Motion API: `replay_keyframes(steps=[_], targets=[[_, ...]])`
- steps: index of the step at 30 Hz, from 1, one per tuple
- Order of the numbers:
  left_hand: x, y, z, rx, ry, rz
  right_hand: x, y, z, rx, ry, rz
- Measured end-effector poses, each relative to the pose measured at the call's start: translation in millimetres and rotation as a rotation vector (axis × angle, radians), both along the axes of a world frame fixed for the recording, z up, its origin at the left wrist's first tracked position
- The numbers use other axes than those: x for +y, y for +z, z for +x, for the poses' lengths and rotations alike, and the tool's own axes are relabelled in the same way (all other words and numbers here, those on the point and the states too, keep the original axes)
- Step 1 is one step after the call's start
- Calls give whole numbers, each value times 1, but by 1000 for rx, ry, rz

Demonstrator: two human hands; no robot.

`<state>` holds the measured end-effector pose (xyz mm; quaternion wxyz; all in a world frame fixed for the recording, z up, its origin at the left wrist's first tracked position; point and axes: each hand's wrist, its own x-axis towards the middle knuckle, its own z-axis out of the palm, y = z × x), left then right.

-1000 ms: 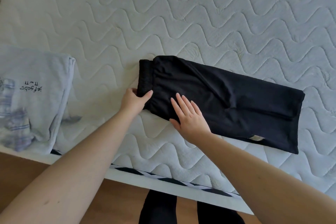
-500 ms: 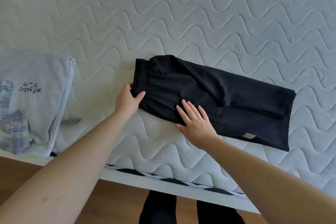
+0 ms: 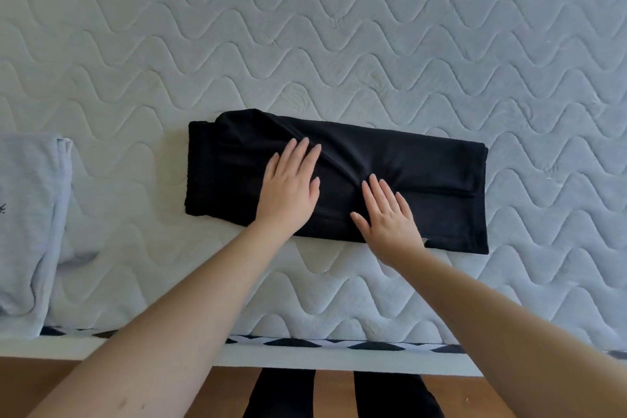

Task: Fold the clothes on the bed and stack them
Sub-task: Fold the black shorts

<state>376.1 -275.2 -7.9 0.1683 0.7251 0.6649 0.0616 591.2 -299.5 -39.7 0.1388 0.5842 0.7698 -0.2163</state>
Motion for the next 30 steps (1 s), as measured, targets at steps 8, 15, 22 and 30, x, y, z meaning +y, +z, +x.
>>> replay_keyframes(steps=[8,15,22,30], targets=[[4,-26,85,220,-329,-172,-9,20,58,72,-295,151],[-18,-44,90,376,-385,-256,5,14,132,238,-891,30],[-17,-51,98,445,-369,-278,42,12,156,586,-1274,-174],[-14,-52,98,388,-365,-348,57,17,155,518,-1095,-190]])
